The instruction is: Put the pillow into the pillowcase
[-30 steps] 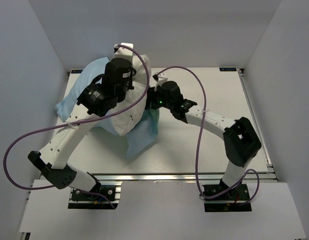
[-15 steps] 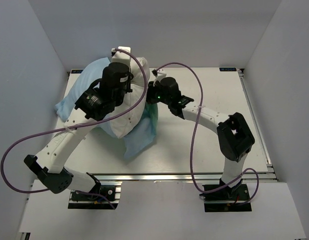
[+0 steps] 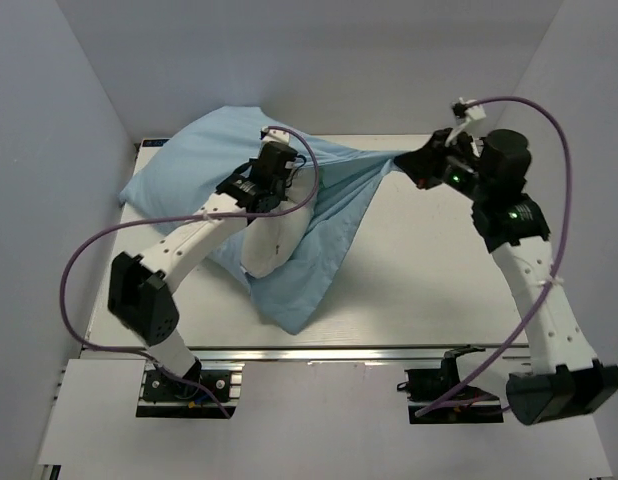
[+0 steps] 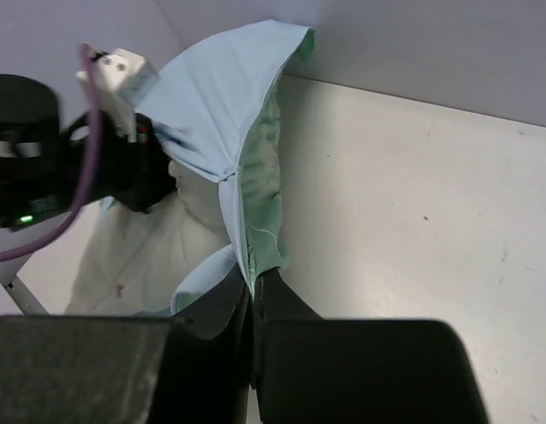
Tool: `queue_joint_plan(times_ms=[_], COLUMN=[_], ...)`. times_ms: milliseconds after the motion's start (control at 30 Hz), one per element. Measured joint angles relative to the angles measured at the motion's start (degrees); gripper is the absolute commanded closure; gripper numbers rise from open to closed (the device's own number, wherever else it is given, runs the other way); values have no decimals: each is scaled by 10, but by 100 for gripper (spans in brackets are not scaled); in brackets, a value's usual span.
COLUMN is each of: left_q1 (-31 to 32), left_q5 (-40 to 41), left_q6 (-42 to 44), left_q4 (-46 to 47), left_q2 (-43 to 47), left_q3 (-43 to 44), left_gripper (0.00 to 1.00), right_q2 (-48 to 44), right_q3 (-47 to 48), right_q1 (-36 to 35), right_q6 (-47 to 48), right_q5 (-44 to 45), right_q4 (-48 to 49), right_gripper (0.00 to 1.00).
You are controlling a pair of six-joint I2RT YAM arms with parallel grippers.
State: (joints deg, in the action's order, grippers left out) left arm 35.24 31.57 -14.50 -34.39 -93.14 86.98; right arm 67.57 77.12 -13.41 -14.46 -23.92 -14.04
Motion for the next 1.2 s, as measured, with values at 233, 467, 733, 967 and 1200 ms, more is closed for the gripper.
queue_joint_plan(times_ms=[233, 467, 733, 967, 1200], left_q1=[-5, -27, -50, -56, -57], left_q5=[14, -83, -209, -248, -261], left_q6=[-52, -43, -9, 4, 6], left_q4=[-42, -12, 23, 23, 10], left_q2=[-139, -121, -53, -49, -49], left_q3=[106, 79, 46, 70, 92], left_gripper=[100, 100, 100, 100, 100], right_q2=[-10, 37, 61, 43, 58], right_q3=[-1, -8, -49, -90, -172], right_q1=[94, 112, 114, -54, -211], right_q6=[-2, 2, 19, -8, -121], right_q5=[-59, -77, 7, 96, 178], right_q4=[-73, -81, -134, -133, -65], right_gripper=[100, 85, 47, 45, 45])
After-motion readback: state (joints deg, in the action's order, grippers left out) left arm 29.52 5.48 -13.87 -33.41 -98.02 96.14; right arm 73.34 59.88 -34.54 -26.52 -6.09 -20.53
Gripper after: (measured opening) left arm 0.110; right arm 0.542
